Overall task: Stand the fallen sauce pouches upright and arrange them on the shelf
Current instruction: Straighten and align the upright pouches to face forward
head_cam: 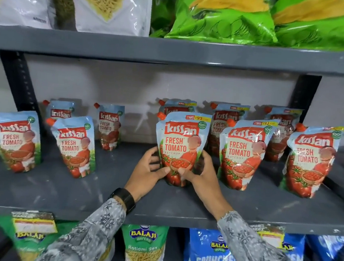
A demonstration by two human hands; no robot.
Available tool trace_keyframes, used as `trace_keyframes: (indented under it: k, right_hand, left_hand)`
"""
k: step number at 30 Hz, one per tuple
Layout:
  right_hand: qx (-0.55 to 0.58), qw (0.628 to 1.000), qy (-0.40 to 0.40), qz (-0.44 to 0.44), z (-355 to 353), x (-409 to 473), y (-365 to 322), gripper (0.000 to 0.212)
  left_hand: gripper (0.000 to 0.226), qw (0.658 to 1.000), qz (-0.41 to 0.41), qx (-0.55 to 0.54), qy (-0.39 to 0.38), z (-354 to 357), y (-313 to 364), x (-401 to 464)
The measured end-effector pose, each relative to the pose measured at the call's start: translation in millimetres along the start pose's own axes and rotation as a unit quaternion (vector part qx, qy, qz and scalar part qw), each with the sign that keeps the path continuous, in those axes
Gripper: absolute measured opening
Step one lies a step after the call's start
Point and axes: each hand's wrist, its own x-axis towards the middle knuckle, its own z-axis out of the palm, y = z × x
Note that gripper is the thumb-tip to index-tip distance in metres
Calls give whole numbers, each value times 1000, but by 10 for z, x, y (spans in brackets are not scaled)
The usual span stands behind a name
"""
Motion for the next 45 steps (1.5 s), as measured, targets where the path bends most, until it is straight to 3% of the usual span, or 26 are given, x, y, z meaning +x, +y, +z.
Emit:
trace_keyframes:
  k: [3,7,12,15,17,20,24,32,40,45]
  right_hand:
    - [-19,999,50,9,64,-207,-67,90]
    - [-28,989,141,-40,277,-527,-206,49]
    - [-17,995,67,-70,1111,-567,-294,36]
    - [-47,996,-10,-71,1763,-431,-359,43]
    - [-61,995,-43,-59,2150,-279,-402,51]
    - [-70,995,-66,-36,2640,-43,-426,69]
    - [-79,994,-68,-17,2931,88,-344,76]
    - [-108,994,-26,-10,2859,57,-258,48]
    - [-95,995,-8,-11,2728,-4,-221,51]
    - [-36,995,88,33,2710,-179,-176,51]
  left_hand:
    - [71,1000,0,5,20,-237,-28,-116]
    - [53,997,39,15,62,-721,-66,-361]
    - [25,960,93,16,264,-1556,-106,-629]
    - [29,936,84,47,339,-2071,-123,-617]
    - [49,950,49,58,304,-2344,-140,-526]
    - [80,986,2,50,157,-2682,-132,-369]
    - [80,999,-18,20,25,-2884,-140,-219]
    - [62,999,7,24,22,-2664,-207,-120]
    - [62,999,14,37,14,-2534,-262,-138]
    - [83,998,-9,56,2,-2791,-264,-304]
